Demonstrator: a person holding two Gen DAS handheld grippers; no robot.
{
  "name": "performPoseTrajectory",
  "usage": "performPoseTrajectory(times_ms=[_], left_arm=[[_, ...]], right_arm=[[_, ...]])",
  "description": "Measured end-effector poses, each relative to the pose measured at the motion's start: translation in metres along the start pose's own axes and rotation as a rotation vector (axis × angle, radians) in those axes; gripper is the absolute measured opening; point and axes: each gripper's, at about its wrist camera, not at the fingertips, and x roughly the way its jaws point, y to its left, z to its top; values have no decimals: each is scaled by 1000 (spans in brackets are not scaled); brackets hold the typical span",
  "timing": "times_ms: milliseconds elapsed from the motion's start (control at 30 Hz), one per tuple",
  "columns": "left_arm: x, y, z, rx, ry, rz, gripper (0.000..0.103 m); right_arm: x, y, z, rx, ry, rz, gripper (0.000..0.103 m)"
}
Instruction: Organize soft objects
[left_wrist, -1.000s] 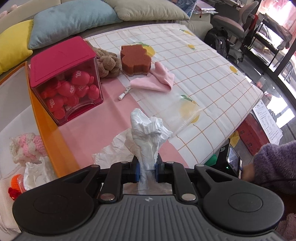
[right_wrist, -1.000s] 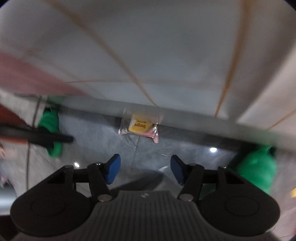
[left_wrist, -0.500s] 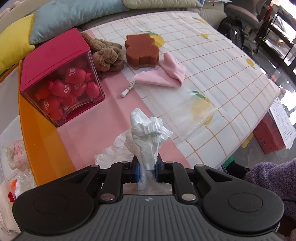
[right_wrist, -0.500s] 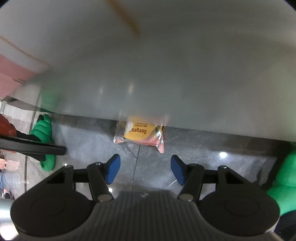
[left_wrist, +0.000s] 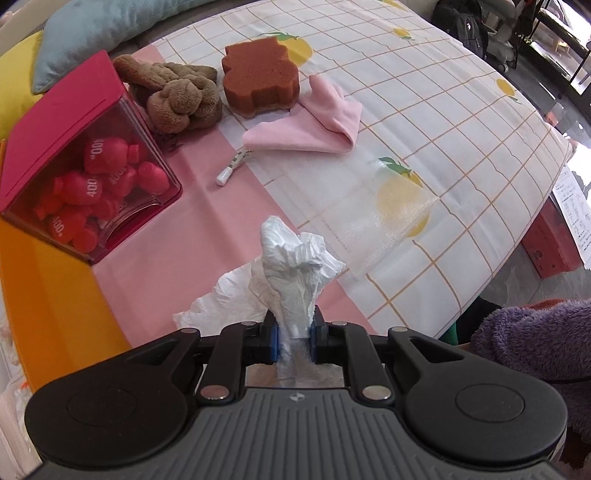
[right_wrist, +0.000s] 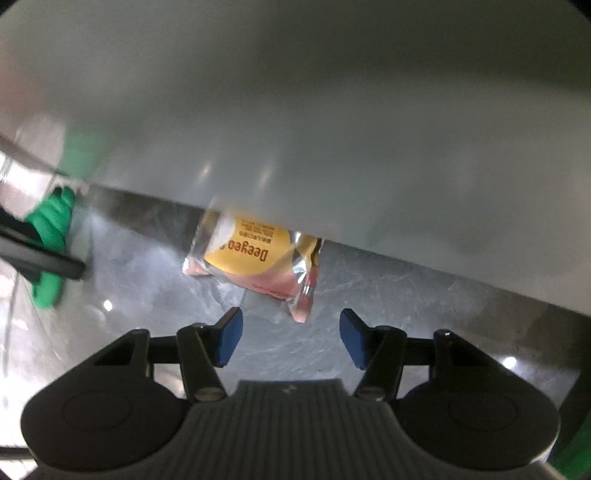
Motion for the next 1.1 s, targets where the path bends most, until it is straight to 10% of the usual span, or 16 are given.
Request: performPoseTrajectory(times_ms=[267, 500, 600, 1100], left_arm=[[17, 4, 9, -6, 29, -12, 17], [21, 5, 15, -7, 31, -9, 17], [20, 5, 15, -14, 22, -12, 17], [-29, 11, 0, -118, -146, -104, 17]], right_arm=[[15, 2, -8, -118, -76, 15, 55], [25, -7, -17, -105, -121, 33, 21], [23, -7, -15, -110, -77, 20, 7], [-41, -31, 1, 163, 205, -32, 0]])
